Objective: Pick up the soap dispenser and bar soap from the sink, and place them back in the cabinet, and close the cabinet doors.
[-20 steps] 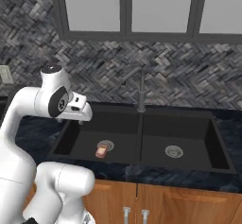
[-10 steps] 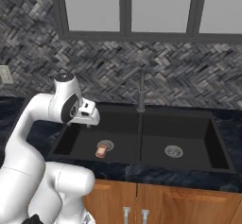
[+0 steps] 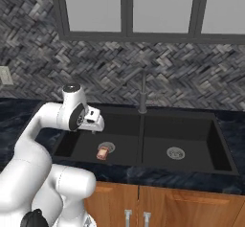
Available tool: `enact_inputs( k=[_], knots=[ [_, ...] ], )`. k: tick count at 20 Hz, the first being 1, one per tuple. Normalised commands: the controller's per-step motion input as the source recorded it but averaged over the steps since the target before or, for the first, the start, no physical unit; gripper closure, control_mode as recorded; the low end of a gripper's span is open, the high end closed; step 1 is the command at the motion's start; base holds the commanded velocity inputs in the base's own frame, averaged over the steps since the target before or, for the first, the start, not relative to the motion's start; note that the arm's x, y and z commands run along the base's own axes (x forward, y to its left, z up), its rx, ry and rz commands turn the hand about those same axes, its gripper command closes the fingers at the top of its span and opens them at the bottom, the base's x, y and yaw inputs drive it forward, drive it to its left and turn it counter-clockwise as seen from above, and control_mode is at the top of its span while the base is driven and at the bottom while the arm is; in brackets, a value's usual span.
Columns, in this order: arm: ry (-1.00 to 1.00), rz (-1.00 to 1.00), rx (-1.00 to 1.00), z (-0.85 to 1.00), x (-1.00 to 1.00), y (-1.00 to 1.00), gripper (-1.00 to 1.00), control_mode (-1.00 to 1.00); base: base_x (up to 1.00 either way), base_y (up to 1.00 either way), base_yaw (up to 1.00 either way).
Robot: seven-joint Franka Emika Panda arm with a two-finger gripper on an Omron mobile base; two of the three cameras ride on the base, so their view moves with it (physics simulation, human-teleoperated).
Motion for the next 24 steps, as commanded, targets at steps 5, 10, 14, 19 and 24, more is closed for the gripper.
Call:
enact_inputs(
  k=[5, 10, 14, 19, 24],
  knots=[
    [0.06, 0.00, 0.00, -0.23, 0.18, 0.00, -1.00, -1.00, 0.00, 0.00, 0.00],
    [0.07, 0.00, 0.01, -0.26, 0.15, 0.00, -1.00, -1.00, 0.00, 0.00, 0.00],
    [0.08, 0.00, 0.01, -0.23, 0.17, 0.00, -1.00, -1.00, 0.00, 0.00, 0.00],
    [0.06, 0.00, 0.01, -0.26, 0.24, -0.01, -1.00, -1.00, 0.00, 0.00, 0.00],
    [0.05, 0.00, 0.01, -0.29, 0.23, -0.01, -1.00, -1.00, 0.00, 0.00, 0.00]
  ],
)
